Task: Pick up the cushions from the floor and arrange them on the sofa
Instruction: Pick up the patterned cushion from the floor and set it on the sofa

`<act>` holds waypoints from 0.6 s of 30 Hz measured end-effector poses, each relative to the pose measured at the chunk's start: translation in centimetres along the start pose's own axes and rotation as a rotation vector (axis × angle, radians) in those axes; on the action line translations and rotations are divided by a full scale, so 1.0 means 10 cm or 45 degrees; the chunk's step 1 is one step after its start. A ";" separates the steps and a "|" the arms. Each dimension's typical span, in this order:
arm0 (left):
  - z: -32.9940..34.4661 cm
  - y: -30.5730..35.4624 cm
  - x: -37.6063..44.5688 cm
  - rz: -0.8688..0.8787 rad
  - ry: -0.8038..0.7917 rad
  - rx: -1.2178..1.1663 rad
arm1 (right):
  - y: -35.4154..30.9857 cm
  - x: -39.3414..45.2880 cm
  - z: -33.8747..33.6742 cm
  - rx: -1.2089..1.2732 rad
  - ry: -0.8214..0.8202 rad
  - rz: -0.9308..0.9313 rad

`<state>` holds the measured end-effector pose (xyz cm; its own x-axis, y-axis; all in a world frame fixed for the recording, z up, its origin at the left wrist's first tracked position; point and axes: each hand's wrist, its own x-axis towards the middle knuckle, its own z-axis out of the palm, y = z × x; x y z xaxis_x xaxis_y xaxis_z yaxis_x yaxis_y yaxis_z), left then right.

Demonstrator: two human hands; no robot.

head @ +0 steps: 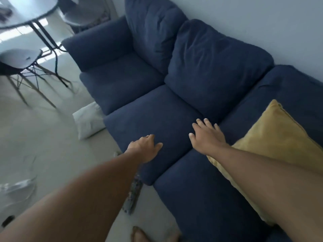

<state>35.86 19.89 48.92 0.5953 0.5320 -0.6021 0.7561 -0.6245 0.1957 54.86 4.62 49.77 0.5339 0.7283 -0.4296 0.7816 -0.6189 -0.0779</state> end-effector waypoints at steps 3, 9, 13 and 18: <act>0.08 -0.58 -0.09 -0.101 -0.008 -0.108 | -0.60 0.13 0.06 -0.031 -0.050 -0.098; 0.32 -1.81 -0.40 -0.240 0.001 -0.269 | -1.80 0.25 0.26 -0.143 -0.179 -0.254; 0.50 -2.57 -0.60 -0.341 0.012 -0.366 | -2.43 0.25 0.31 -0.191 -0.275 -0.319; 0.65 -3.18 -0.74 -0.446 0.024 -0.454 | -3.04 0.38 0.37 -0.231 -0.303 -0.402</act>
<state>5.63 32.10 42.15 0.2915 0.6869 -0.6657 0.9554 -0.1741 0.2386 31.95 25.18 47.17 0.1868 0.7725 -0.6069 0.9500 -0.2994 -0.0886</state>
